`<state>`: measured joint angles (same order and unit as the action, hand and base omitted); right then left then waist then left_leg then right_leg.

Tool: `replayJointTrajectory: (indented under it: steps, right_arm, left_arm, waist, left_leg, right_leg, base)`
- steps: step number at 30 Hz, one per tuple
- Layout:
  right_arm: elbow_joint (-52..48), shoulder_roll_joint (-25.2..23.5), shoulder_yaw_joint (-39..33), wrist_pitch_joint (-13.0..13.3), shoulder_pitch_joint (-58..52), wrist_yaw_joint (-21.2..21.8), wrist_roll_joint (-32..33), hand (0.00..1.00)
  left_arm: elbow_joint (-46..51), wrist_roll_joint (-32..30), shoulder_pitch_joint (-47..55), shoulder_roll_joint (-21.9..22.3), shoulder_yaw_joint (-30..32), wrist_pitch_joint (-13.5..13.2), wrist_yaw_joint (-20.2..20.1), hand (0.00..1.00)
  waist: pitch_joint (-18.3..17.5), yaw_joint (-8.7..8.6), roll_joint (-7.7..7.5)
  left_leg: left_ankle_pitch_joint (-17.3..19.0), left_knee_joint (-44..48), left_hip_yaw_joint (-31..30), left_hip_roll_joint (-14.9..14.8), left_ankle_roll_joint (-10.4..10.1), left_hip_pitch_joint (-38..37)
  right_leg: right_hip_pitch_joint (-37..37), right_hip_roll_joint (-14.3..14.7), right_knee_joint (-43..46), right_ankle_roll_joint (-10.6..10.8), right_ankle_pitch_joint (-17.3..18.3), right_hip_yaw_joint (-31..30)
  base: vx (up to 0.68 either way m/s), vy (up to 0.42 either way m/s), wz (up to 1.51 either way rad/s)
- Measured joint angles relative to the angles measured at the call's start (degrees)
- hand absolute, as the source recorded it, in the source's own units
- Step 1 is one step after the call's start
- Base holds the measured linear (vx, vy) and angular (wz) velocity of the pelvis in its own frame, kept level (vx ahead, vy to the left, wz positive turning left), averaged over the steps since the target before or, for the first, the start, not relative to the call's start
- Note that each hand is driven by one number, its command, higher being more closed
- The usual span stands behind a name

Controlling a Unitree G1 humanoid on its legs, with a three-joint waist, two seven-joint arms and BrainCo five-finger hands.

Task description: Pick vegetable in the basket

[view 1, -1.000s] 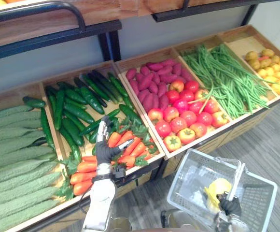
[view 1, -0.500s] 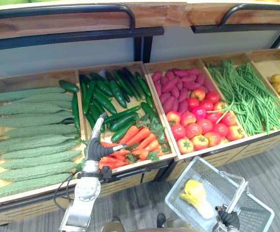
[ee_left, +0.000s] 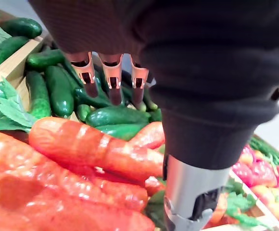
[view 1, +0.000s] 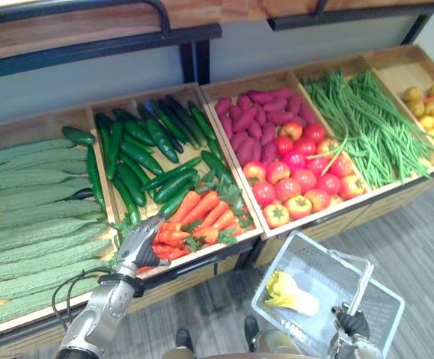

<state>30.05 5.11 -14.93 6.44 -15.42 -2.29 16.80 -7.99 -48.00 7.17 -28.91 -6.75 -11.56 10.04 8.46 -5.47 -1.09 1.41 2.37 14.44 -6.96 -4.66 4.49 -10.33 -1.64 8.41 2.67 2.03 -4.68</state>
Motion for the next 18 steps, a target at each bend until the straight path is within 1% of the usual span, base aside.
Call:
replayJointTrajectory:
  steps: [2, 6, 10, 12, 13, 15, 18]
  right_arm:
    - [-0.1, 0.1, 0.3, 0.7, 0.2, 0.2, 0.4, 1.00]
    - [-0.4, 0.1, 0.5, 0.9, 1.8, 0.2, 0.9, 1.00]
    - [-3.8, 0.0, 1.7, 0.9, 2.5, 0.5, 1.6, 1.00]
    - [-4.9, 0.1, 2.0, 1.1, 3.4, 1.4, 1.7, 1.00]
    - [-4.9, 0.1, 2.1, 1.1, 3.6, 1.3, 1.7, 1.00]
    - [-5.1, 0.1, 2.1, 1.1, 3.8, 1.3, 2.3, 1.00]
    - [-5.1, 0.1, 2.2, 1.1, 4.0, 1.3, 2.9, 1.00]
  left_arm:
    - [0.1, -1.8, -1.6, -1.3, -0.1, 0.1, 0.2, 0.00]
    - [0.1, -2.9, -5.3, -3.2, -0.1, 0.6, 0.4, 0.00]
    - [-1.5, -4.6, -10.2, -3.3, -0.6, 2.4, 1.3, 0.00]
    - [-4.1, -6.4, -13.9, -3.3, -0.6, 4.3, 1.3, 0.00]
    - [-4.5, -6.7, -14.8, -3.3, -0.6, 4.8, 1.3, 1.00]
    - [-5.5, -6.7, -17.1, -3.3, -0.6, 5.5, 1.4, 1.00]
    - [-5.6, -6.7, -19.5, -3.3, -0.5, 5.4, 1.7, 1.00]
  waist:
    - [0.9, 0.12, -0.20]
    - [2.9, 0.03, -0.38]
    - [4.8, -0.03, -0.71]
    - [6.2, -0.10, -1.05]
    - [6.5, -0.22, -1.13]
    - [6.8, -0.22, -1.24]
    - [7.0, -0.22, -1.27]
  left_leg:
    - [0.0, 0.7, 0.0, 0.0, 0.0, 1.2]
    - [0.0, 2.0, 0.2, -0.2, 0.1, 2.8]
    - [0.0, 2.2, 0.8, -0.4, 0.1, 3.8]
    - [0.0, 2.3, 1.3, -0.5, 0.1, 4.1]
    - [0.0, 2.4, 1.3, -0.5, 0.1, 4.2]
    - [0.1, 2.6, 1.3, -0.5, 0.1, 4.9]
    - [0.1, 2.6, 1.4, -0.6, 0.1, 5.2]
  right_leg:
    - [-1.0, 0.1, -0.1, 0.0, -0.4, -0.1]
    - [-2.2, 0.3, -0.1, -0.1, -0.8, -0.5]
    - [-3.6, 0.5, 0.4, -0.2, -0.9, -1.2]
    - [-4.1, 0.6, 0.4, -0.2, -1.1, -1.7]
    - [-4.2, 0.6, 0.4, -0.2, -1.1, -1.7]
    - [-5.0, 0.6, 0.5, -0.2, -1.2, -1.8]
    - [-5.3, 0.6, 0.4, -0.3, -1.3, -1.9]
  base:
    - [-0.01, 0.002, -0.03]
    - [0.01, -0.008, -0.05]
    - [0.01, -0.010, -0.11]
    - [-0.01, -0.010, -0.12]
    - [-0.02, -0.010, -0.05]
    - [0.00, 0.000, 0.00]
    - [0.00, 0.000, 0.00]
